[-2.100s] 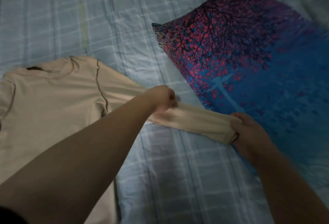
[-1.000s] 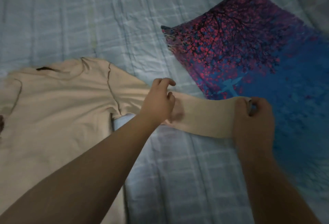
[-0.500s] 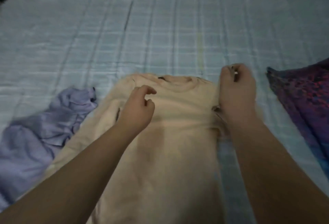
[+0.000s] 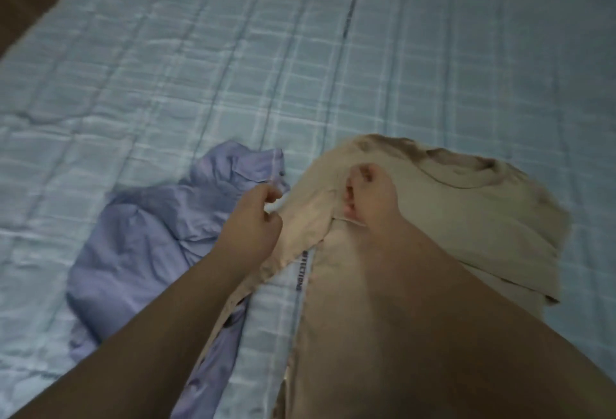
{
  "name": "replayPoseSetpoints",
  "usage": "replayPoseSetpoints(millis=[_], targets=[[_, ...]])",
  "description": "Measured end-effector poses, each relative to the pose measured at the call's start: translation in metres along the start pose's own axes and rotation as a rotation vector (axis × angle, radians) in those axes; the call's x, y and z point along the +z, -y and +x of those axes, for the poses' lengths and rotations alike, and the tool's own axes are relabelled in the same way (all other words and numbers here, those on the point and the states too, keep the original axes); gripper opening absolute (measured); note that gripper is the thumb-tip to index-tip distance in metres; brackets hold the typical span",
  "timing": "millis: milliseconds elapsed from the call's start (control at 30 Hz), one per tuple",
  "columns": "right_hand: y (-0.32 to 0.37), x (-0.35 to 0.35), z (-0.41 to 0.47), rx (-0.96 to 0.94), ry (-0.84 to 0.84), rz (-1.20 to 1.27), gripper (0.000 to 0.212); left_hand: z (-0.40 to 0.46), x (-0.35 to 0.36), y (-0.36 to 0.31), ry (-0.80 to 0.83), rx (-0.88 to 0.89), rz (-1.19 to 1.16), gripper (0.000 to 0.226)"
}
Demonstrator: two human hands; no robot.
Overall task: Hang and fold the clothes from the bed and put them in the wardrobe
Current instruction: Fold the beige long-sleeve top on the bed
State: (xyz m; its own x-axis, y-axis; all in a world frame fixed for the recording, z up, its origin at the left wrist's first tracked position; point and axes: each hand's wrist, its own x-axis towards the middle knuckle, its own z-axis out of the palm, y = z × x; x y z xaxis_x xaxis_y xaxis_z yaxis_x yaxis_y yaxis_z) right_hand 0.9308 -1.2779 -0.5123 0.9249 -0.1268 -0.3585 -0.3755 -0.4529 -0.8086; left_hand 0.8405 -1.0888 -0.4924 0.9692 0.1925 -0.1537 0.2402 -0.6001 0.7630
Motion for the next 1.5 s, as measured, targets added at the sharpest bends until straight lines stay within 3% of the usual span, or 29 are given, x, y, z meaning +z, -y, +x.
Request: replayPoseSetpoints(millis=[133, 267, 367, 433, 567, 633, 733, 800, 900, 1000, 1067, 1167, 1300, 1400, 1500], targets=[[-0.017, 0.022, -0.015, 0.028, -0.060, 0.092, 0.016, -0.024, -0.029, 0.047, -0.031, -0.104, 0.054, 0.011], [-0.032, 0.046, -0.052, -0.089, -0.171, -0.029, 0.018, -0.059, -0.062, 0.092, 0.038, -0.275, 0.128, 0.016], [-0.034, 0.073, -0.095, -0.147, -0.061, -0.038, 0.022, -0.088, -0.075, 0.111, 0.062, -0.310, 0.154, 0.025], [-0.038, 0.087, -0.115, -0.262, 0.040, -0.162, 0.030, -0.106, -0.080, 0.121, 0.074, -0.381, 0.172, 0.019], [-0.040, 0.108, -0.138, -0.627, 0.237, -0.468, 0.044, -0.138, -0.087, 0.133, 0.395, -0.450, 0.234, 0.047], [-0.040, 0.115, -0.145, -0.731, 0.322, -0.616, 0.057, -0.146, -0.088, 0.137, 0.442, -0.390, 0.389, 0.052], [-0.047, 0.124, -0.148, -0.749, 0.403, -0.899, 0.073, -0.141, -0.100, 0.134, 0.332, -0.337, 0.428, 0.022], [-0.042, 0.126, -0.145, -0.749, 0.361, -0.963, 0.066, -0.129, -0.120, 0.128, 0.213, -0.271, 0.412, 0.010], [-0.020, 0.124, -0.137, -0.824, 0.164, -0.960, 0.052, -0.106, -0.159, 0.114, 0.052, -0.228, 0.237, 0.009], [0.013, 0.124, -0.125, -0.871, 0.005, -0.779, 0.048, -0.082, -0.198, 0.103, -0.124, -0.083, 0.227, 0.032], [0.039, 0.124, -0.120, -0.878, -0.063, -0.618, 0.045, -0.075, -0.218, 0.095, -0.163, -0.101, 0.225, 0.042], [0.069, 0.119, -0.126, -0.920, -0.110, -0.468, 0.049, -0.083, -0.231, 0.083, -0.356, -0.144, 0.234, 0.048], [0.063, 0.122, -0.148, -0.955, -0.018, -0.495, 0.053, -0.110, -0.212, 0.100, -0.649, 0.048, 0.058, 0.039], [0.019, 0.132, -0.168, -0.947, 0.152, -0.654, 0.052, -0.129, -0.180, 0.142, -0.650, -0.106, -0.148, 0.031], [-0.024, 0.135, -0.186, -0.953, 0.280, -0.806, 0.049, -0.150, -0.158, 0.167, -0.523, -0.405, -0.331, 0.058]])
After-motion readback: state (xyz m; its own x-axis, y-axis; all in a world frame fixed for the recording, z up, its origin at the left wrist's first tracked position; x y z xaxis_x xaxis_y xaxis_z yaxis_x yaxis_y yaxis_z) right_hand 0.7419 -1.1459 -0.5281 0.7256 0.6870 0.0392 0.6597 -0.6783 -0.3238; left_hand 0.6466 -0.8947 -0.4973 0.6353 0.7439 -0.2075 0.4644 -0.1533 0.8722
